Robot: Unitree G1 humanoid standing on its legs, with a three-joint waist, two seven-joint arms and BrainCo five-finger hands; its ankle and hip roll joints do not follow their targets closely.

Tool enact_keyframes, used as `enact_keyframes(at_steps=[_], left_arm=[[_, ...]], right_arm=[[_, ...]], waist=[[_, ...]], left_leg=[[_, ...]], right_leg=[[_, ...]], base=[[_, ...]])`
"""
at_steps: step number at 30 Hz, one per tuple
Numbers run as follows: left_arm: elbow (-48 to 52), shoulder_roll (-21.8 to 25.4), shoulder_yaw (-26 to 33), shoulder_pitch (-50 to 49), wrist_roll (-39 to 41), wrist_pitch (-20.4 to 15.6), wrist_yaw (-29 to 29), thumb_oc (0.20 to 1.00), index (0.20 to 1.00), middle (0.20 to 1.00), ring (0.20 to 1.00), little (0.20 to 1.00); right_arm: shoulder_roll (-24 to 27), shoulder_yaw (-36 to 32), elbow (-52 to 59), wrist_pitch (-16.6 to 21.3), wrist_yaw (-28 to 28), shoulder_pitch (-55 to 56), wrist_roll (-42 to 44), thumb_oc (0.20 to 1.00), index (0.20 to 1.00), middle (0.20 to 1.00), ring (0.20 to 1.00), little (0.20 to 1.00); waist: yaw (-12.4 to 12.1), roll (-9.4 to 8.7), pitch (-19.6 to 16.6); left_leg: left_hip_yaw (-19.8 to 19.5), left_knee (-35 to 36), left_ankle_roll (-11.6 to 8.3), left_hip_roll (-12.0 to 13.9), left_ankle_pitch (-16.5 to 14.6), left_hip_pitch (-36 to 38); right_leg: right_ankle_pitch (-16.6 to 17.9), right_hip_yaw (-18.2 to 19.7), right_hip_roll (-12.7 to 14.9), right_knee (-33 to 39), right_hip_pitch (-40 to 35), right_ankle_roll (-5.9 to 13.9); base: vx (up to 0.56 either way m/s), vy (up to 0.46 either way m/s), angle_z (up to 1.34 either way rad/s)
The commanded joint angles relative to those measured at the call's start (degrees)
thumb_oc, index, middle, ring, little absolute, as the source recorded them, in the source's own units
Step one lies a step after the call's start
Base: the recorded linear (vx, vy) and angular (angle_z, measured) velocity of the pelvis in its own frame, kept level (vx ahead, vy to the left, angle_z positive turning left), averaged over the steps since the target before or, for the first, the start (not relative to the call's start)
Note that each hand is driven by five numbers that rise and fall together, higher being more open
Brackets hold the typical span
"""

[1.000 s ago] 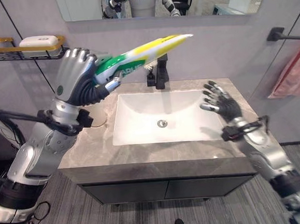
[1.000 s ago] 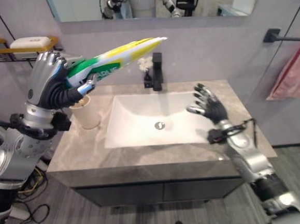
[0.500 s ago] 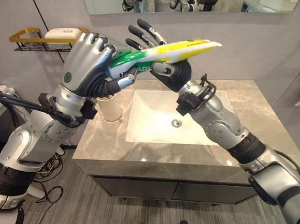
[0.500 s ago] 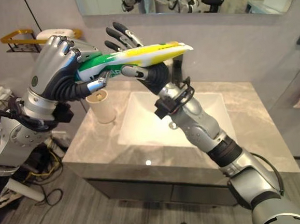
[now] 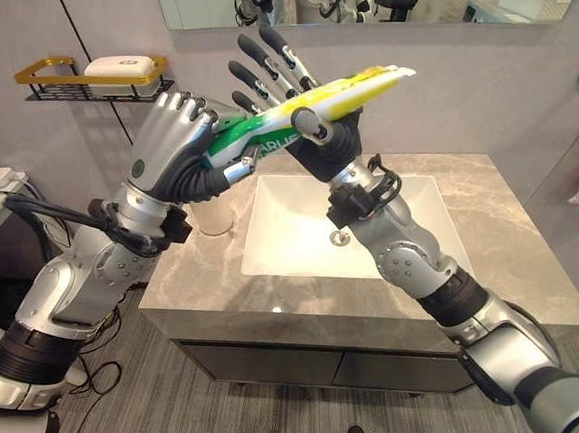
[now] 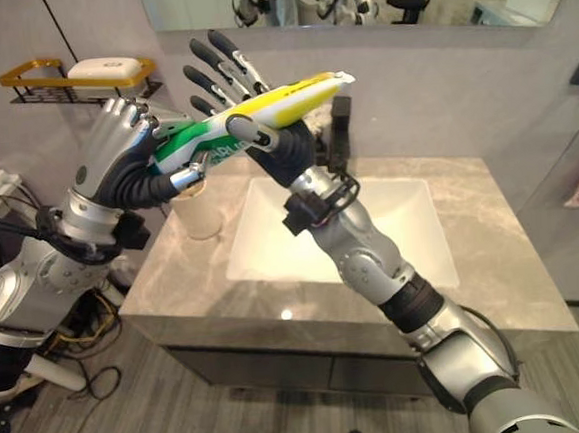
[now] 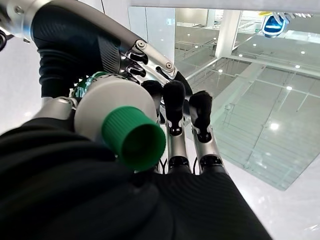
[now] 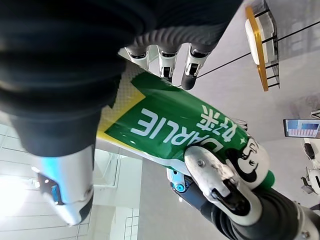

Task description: Put brush and paste in cup on sink, flatten towel.

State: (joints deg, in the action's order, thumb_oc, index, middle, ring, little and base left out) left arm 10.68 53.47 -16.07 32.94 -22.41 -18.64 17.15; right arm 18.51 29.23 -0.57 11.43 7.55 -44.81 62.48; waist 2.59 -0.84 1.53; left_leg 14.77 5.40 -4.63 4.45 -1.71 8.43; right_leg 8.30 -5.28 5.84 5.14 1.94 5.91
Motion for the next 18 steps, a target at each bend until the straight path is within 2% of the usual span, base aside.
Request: enact_keyframes(at_steps=[1, 3, 4, 9, 14, 16, 18], left_arm=[[-1.37, 1.25, 0.71, 3.81, 2.33, 1.44, 0.63, 0.2, 0.2, 0.2, 0.2, 0.2], [-1.5, 0.69, 0.28, 4.3, 2.5, 1.41, 0.5, 0.2, 0.2, 0.2, 0.2, 0.2], [-1.35, 0.08, 0.02, 4.57, 2.61, 1.26, 0.39, 0.2, 0.2, 0.2, 0.2, 0.2], [-1.66, -3.97, -0.78, 4.99, 3.34, 1.42, 0.48, 0.2, 0.2, 0.2, 0.2, 0.2], [-0.67, -5.33, -0.63, 3.97, 3.57, 1.99, -0.08, 0.2, 0.2, 0.2, 0.2, 0.2], [1.27, -6.29, 0.66, 1.48, 4.2, 2.14, -0.87, 0.2, 0.2, 0.2, 0.2, 0.2], [2.1, -8.73, 1.31, -1.64, 5.02, 2.84, -1.6, 0.2, 0.2, 0.2, 0.2, 0.2]], right_arm=[[-3.81, -4.76, 4.64, 5.82, 0.75, -3.83, 1.46, 0.58, 0.58, 0.58, 0.58, 0.58], [-4.46, -4.86, 4.44, 6.06, 0.69, -3.88, 1.59, 0.464, 0.464, 0.464, 0.464, 0.464], [-4.92, -4.83, 4.76, 6.4, 0.63, -3.82, 1.61, 0.2, 0.2, 0.2, 0.2, 0.2], [-5.8, -7.03, 6.32, 8.22, -0.81, -1.39, 1.08, 0.2, 0.2, 0.2, 0.2, 0.2], [-5.77, -9.13, 8.76, 9.16, -2.75, 2.91, 0.05, 0.2, 0.2, 0.2, 0.2, 0.2], [-5.63, -11.25, 11.75, 9.22, -3.48, 7.28, -0.59, 0.2, 0.2, 0.2, 0.2, 0.2], [-7.55, -12.03, 13.64, 9.44, -4.09, 11.06, 0.31, 0.2, 0.2, 0.2, 0.2, 0.2]], waist=[[0.21, -0.99, -0.75], [0.22, -0.95, -0.74], [0.3, -0.89, -0.73], [1.29, -0.62, -0.73], [1.98, -0.5, -0.56], [2.53, -0.44, -0.53], [2.94, -0.34, -0.51]], left_leg=[[-1.24, -0.4, 0.51, -2.16, -3.35, 3.71], [-1.2, -0.4, 0.49, -2.15, -3.34, 3.73], [-1.18, -0.4, 0.49, -2.1, -3.34, 3.78], [-0.9, -0.4, 0.47, -1.8, -3.57, 4.1], [-0.58, -0.4, 0.44, -1.52, -3.7, 4.36], [-0.31, -0.4, 0.41, -1.36, -3.83, 4.52], [-0.61, -0.4, 0.29, -0.97, -3.85, 4.5]], right_leg=[[-3.73, -1.24, 2.77, -0.14, -3.88, 3.36], [-3.71, -1.22, 2.68, -0.14, -3.87, 3.32], [-3.74, -1.13, 2.58, -0.14, -3.82, 3.24], [-3.93, -0.6, 2.11, -0.14, -3.83, 3.02], [-4.15, -0.31, 1.75, -0.14, -3.9, 2.93], [-4.32, -0.22, 1.51, -0.14, -4.0, 2.87], [-4.81, -0.41, 1.28, -0.14, -4.32, 2.66]], base=[[0.0, 0.0, 0.0], [0.0, 0.0, 0.0], [0.0, 0.0, 0.0], [0.0, 0.0, 0.0], [0.01, -0.011, -0.05], [0.02, -0.026, -0.12], [0.02, -0.054, -0.08]])
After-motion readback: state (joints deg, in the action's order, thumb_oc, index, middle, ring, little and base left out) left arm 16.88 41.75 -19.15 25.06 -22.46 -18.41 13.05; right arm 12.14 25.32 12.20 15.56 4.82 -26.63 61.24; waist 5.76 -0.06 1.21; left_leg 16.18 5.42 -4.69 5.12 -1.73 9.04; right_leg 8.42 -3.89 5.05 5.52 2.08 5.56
